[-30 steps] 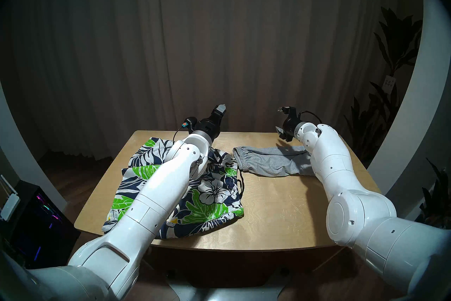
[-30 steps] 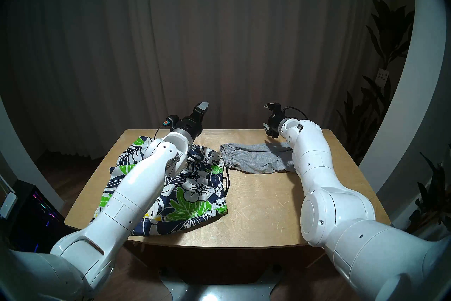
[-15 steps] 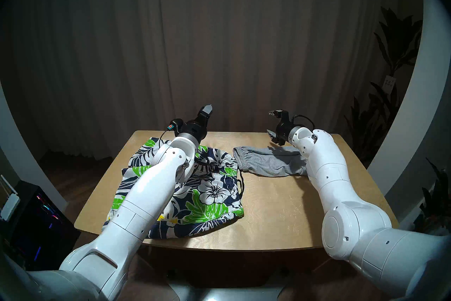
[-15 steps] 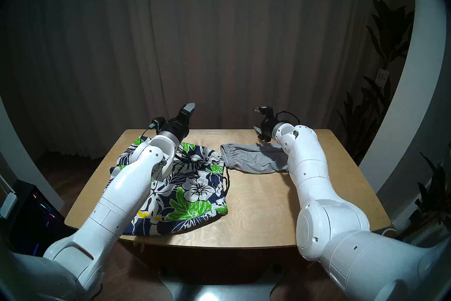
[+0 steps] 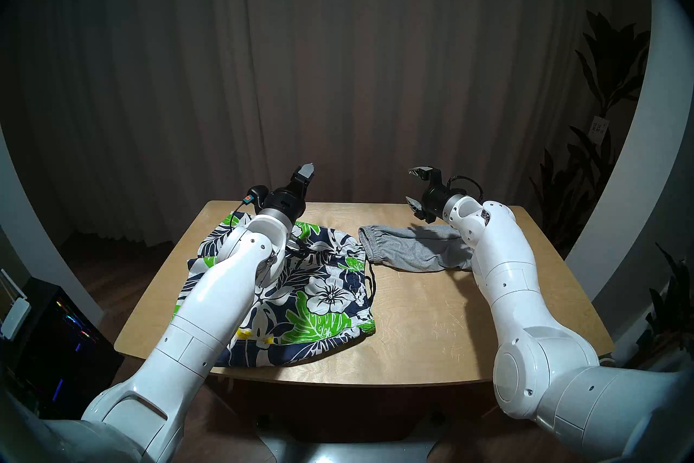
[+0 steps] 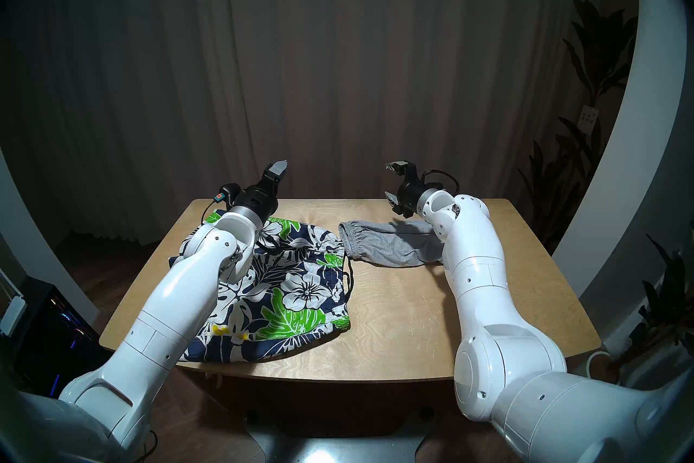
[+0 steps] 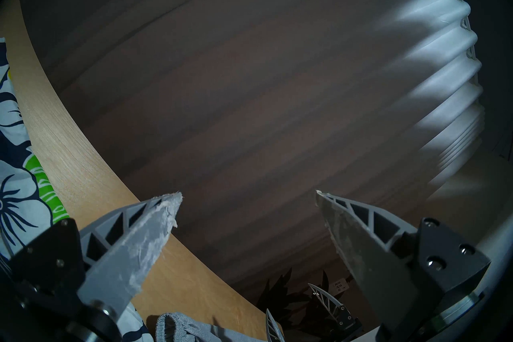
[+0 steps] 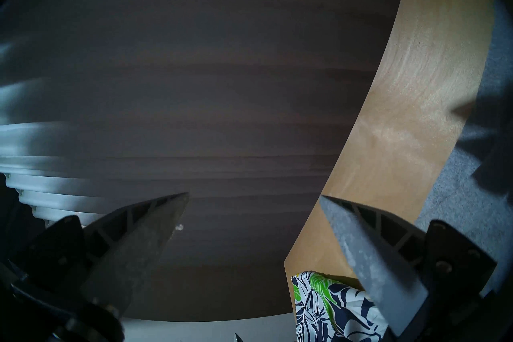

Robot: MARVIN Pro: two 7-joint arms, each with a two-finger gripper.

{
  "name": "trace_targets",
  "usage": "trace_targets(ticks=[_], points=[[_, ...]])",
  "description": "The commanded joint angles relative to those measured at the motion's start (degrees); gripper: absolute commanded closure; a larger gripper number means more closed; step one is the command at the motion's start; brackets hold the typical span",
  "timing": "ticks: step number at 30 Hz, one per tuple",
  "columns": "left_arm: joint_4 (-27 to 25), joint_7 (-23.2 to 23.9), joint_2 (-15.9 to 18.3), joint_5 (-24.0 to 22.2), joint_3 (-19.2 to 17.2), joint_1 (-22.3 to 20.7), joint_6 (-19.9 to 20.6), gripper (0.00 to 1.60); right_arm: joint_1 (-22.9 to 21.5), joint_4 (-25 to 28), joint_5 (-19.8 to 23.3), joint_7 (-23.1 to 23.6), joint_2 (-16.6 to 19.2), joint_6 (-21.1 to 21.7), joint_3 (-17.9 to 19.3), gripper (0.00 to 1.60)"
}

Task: Fold pants twice and stack them

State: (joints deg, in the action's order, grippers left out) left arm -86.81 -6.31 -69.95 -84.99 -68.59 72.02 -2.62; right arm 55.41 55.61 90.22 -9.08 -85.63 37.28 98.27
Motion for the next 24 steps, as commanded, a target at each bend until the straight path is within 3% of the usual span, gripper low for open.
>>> trace_targets(ticks=[1,24], points=[[-1.5,0.5,1.1,-0.1,-1.1,0.3,-0.2,0.0,4.2,3.0,1.2,-0.9,-1.5,0.3,0.6,0.0],[-2.2,0.5,2.7,-0.2,-1.7,2.2,-0.1,0.0,9.8,12.7,5.5,-4.0,-3.3,2.2,4.0,0.0]])
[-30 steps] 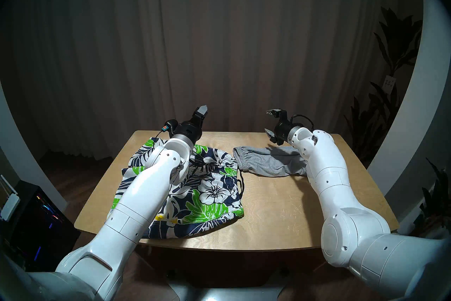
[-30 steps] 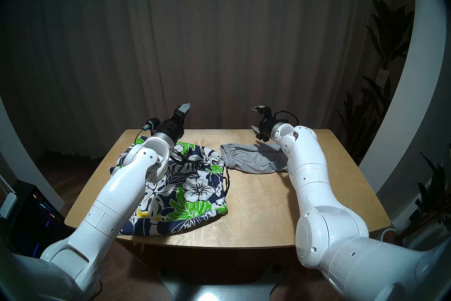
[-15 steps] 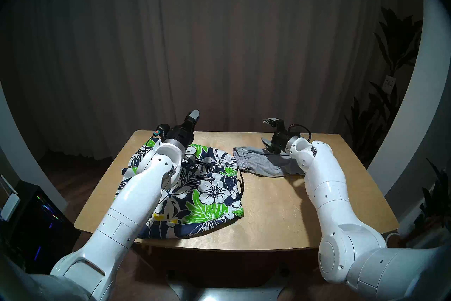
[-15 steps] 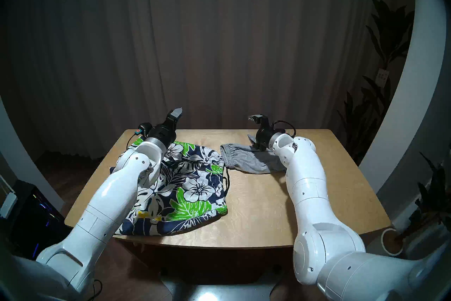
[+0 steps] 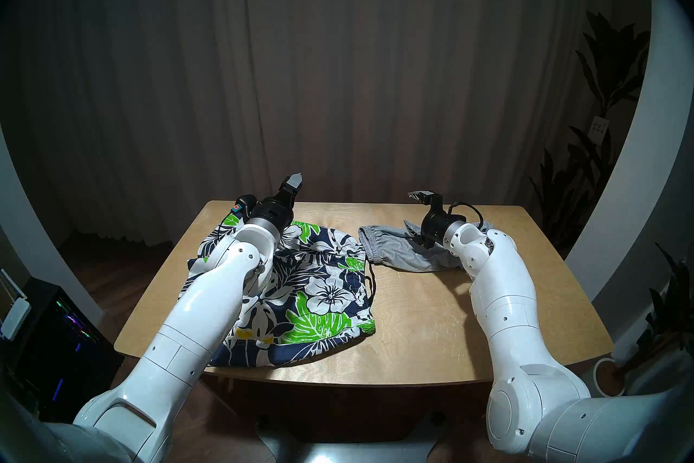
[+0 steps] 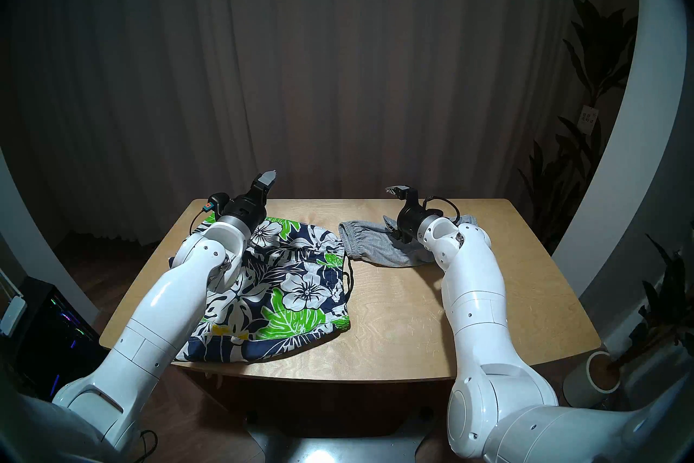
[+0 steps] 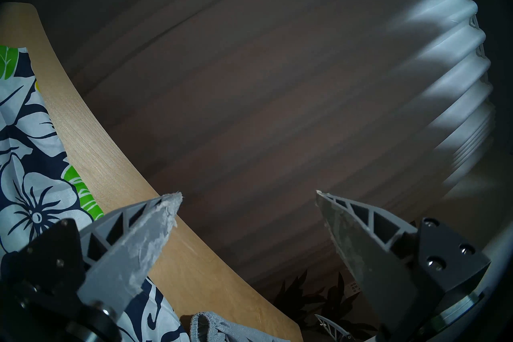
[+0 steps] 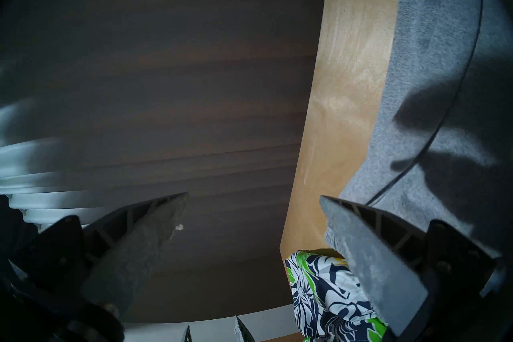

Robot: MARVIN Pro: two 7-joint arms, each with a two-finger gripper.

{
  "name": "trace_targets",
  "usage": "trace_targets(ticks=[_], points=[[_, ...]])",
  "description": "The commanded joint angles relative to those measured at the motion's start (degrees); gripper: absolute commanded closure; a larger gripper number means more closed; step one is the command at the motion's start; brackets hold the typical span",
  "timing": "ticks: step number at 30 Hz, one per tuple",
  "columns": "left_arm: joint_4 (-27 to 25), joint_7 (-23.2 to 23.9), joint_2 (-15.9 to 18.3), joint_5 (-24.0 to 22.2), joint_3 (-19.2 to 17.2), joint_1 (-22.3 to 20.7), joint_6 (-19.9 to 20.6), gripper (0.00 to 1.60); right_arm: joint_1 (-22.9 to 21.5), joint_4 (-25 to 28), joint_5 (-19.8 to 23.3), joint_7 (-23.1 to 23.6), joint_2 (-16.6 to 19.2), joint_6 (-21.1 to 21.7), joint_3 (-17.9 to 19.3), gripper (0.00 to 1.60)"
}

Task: Fold pants twice and stack them

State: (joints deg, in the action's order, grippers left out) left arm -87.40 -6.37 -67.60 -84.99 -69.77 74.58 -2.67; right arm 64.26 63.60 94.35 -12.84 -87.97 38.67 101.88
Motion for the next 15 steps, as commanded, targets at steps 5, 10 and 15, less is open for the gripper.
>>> trace_targets(ticks=[5,10,15], points=[[-1.9,0.6,0.8,-0.2,-0.8,-0.1,-0.1,0.0,2.3,7.5,2.2,-0.7,-1.4,1.4,0.8,0.0],[-1.9,0.5,1.2,-0.2,-1.1,0.2,-0.1,0.0,3.5,10.2,3.3,-1.1,-2.6,1.8,1.2,0.0],[-1.7,0.4,1.6,-0.2,-1.4,0.6,-0.1,0.0,5.6,11.7,4.2,-1.7,-4.4,1.6,1.2,0.0]])
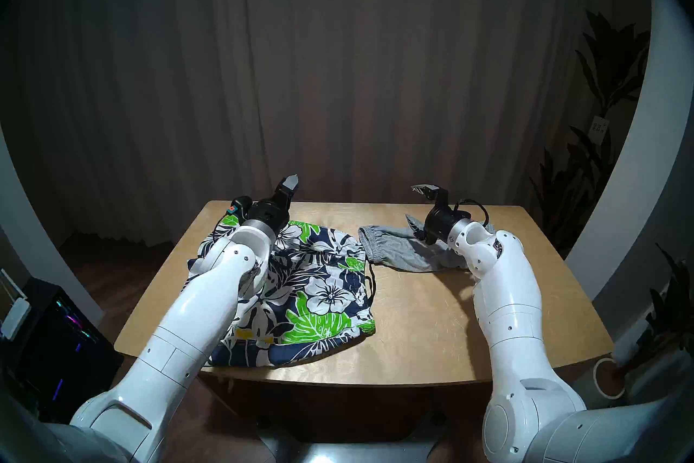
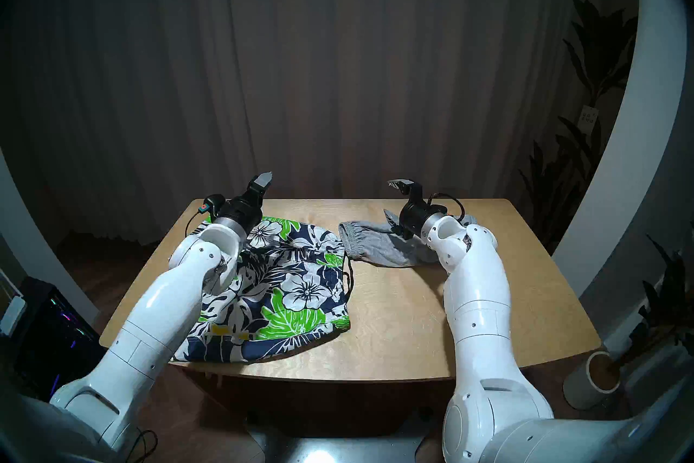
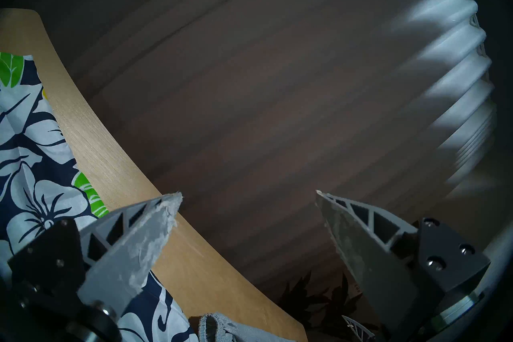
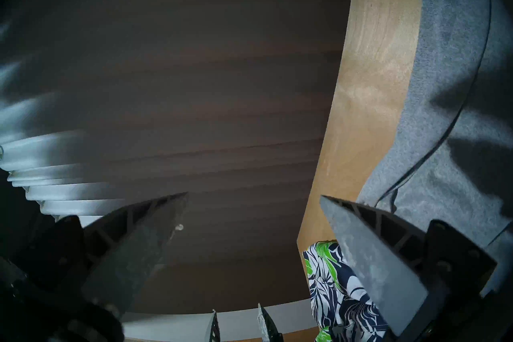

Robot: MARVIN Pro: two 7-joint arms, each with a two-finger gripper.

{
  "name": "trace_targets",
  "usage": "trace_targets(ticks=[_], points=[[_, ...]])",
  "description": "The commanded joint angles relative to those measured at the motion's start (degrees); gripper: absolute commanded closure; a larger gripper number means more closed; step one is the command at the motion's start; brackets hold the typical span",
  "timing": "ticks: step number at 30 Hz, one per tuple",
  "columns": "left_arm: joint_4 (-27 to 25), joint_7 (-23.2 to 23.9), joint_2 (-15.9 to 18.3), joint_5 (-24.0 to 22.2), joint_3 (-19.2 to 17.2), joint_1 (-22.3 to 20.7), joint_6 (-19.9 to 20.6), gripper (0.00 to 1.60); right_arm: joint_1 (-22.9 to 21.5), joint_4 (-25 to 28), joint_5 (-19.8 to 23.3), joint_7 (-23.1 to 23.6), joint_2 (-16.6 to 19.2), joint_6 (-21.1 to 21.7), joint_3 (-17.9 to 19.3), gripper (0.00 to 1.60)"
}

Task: Fold pants twice and stack them

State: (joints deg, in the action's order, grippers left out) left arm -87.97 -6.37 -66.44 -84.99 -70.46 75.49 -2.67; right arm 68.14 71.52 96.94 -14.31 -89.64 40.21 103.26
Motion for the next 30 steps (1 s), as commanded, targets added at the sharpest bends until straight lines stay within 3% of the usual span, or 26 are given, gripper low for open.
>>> trace_targets(ticks=[1,14,30], points=[[-1.1,0.4,0.5,-0.2,-0.7,-0.2,-0.1,0.0,2.1,3.9,1.7,-0.4,-3.0,0.0,-0.2,0.0],[-0.9,0.2,1.3,-0.1,-0.9,0.6,0.0,0.0,6.6,7.6,4.1,-2.2,-6.0,-0.6,0.4,0.0],[-1.1,0.2,2.2,-0.2,-1.2,1.3,0.0,0.0,10.2,14.6,7.2,-3.4,-6.1,-2.7,1.7,0.0]])
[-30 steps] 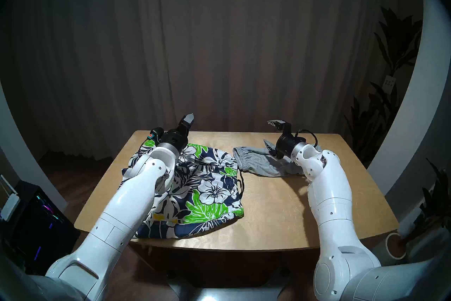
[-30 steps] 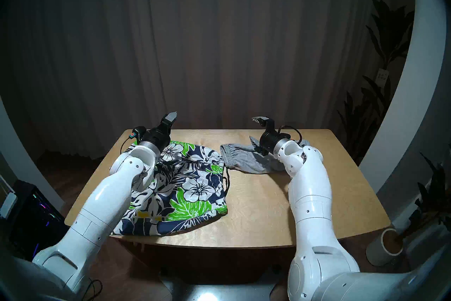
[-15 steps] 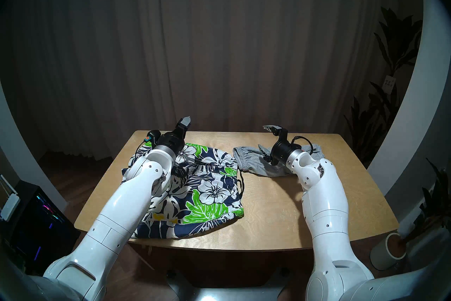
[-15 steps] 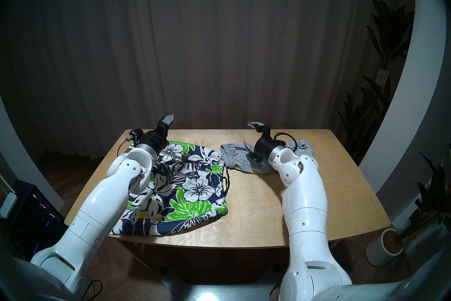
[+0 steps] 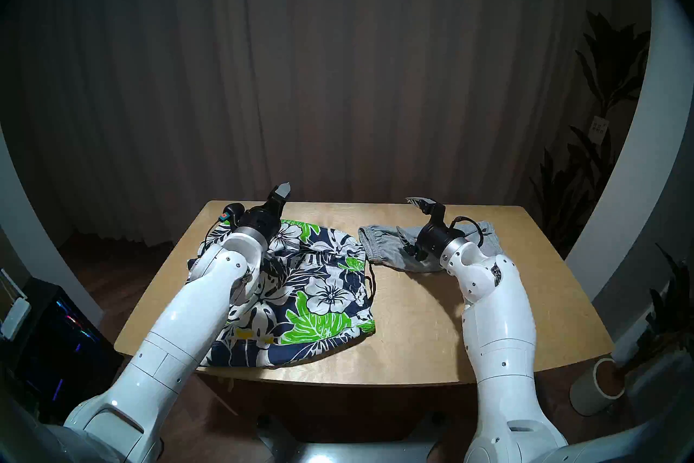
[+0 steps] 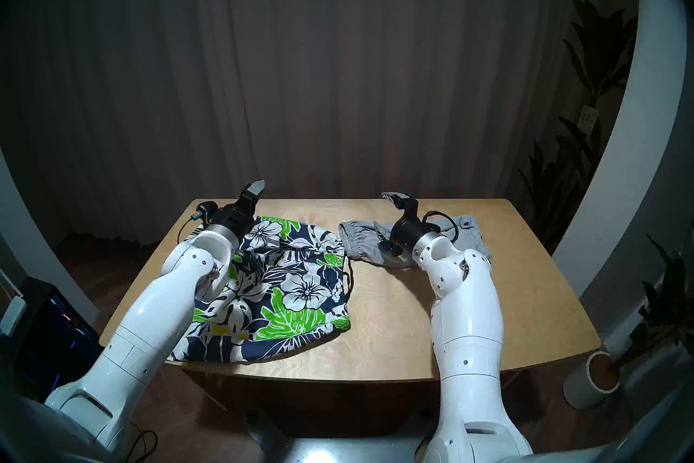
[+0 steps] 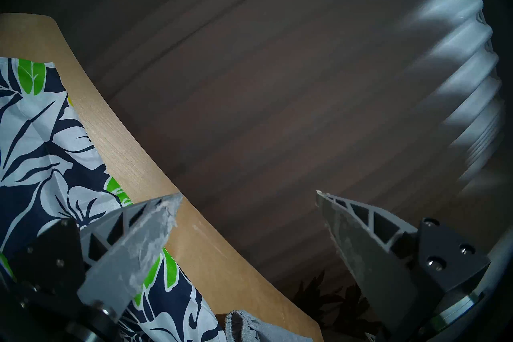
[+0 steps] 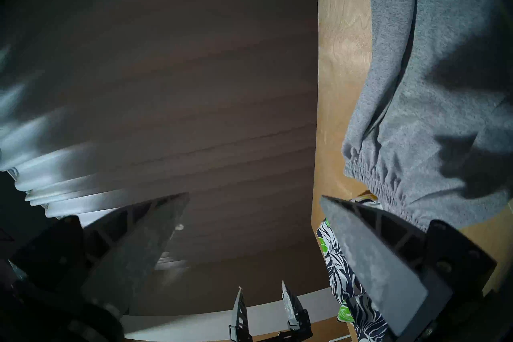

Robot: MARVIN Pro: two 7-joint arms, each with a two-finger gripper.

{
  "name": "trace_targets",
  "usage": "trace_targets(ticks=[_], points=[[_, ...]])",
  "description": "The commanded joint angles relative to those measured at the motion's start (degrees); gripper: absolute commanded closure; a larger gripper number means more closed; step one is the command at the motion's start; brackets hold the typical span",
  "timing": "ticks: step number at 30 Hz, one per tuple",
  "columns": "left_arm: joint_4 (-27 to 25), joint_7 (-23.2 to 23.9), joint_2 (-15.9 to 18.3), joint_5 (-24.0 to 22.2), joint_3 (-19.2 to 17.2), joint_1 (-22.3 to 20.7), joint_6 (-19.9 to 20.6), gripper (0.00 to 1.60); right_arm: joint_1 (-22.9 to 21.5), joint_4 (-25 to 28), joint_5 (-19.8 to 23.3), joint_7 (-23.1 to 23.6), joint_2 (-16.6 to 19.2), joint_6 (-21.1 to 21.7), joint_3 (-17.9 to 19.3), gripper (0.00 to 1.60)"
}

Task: Fold pants twice and stack them

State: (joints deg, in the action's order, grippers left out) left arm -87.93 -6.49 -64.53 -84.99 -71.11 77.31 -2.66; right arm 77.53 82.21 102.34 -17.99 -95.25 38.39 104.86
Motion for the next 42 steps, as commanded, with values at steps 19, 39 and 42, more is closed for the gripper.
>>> trace_targets(ticks=[19,39,42], points=[[-1.0,0.3,1.1,-0.1,-0.5,0.2,0.0,0.0,5.4,7.9,6.0,-1.0,0.8,-5.3,-1.6,0.0],[-0.5,0.3,2.7,0.4,-0.7,1.5,-0.2,0.0,11.4,8.8,13.2,-3.2,2.6,-10.4,-9.2,0.0],[-0.4,0.3,3.1,0.5,-0.9,1.7,-0.2,0.0,12.3,9.2,14.5,-3.3,2.8,-11.2,-10.5,0.0]])
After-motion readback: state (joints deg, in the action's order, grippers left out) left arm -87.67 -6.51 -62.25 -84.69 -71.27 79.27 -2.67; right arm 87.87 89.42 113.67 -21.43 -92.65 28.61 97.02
